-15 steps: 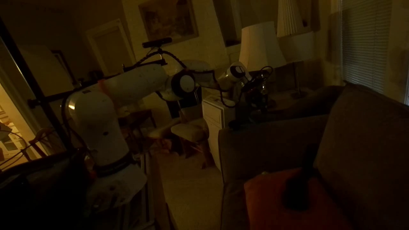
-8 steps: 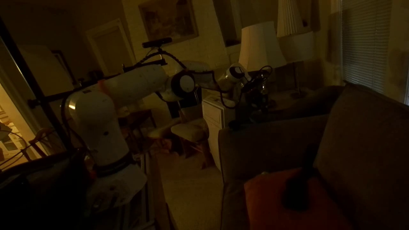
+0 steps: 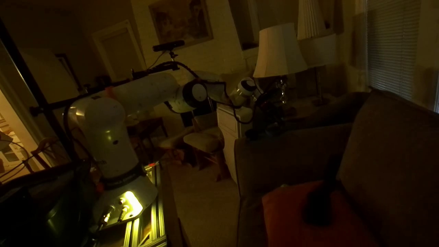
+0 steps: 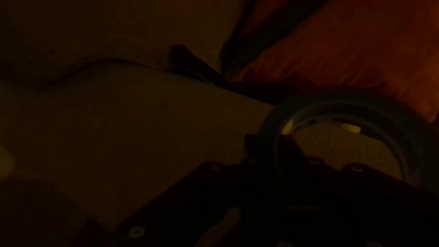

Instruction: Put the masking tape on the left armrest of the sofa.

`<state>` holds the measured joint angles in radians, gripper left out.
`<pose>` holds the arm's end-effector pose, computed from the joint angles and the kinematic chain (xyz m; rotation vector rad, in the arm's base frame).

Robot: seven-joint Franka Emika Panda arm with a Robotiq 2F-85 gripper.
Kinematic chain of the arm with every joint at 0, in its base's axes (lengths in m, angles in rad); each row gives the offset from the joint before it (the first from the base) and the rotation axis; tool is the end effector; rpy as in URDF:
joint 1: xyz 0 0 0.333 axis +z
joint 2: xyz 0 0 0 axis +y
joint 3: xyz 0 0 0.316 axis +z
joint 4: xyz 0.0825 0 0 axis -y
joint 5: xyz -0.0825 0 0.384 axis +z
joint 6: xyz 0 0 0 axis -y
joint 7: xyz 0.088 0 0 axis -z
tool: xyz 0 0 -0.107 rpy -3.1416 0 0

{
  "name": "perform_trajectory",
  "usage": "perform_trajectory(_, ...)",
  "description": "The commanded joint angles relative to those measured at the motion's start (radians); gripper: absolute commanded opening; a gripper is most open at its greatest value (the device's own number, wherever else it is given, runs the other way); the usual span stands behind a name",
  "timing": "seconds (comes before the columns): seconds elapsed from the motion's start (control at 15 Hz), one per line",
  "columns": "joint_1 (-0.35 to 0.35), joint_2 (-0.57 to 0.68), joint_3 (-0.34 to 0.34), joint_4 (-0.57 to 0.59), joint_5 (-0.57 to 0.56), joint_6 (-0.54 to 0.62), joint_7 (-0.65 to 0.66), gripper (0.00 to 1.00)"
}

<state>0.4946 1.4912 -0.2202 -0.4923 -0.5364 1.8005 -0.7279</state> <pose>0.7355 0.2728 0.1038 1.8796 1.5241 -0.3630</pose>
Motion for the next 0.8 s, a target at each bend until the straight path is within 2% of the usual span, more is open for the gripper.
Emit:
perform_trajectory(0.0, 0.021, 0.0, -0.01, -0.04, -0.069, 0.092, -0.034, 0.05)
perform_trajectory(0.27, 0.023, 0.0, 0.011, -0.056, -0.106, 0.2, -0.05, 0.05)
perform_trajectory(0.73, 0.014, 0.0, 0.035, -0.096, -0.106, 0.36, -0.131, 0.05)
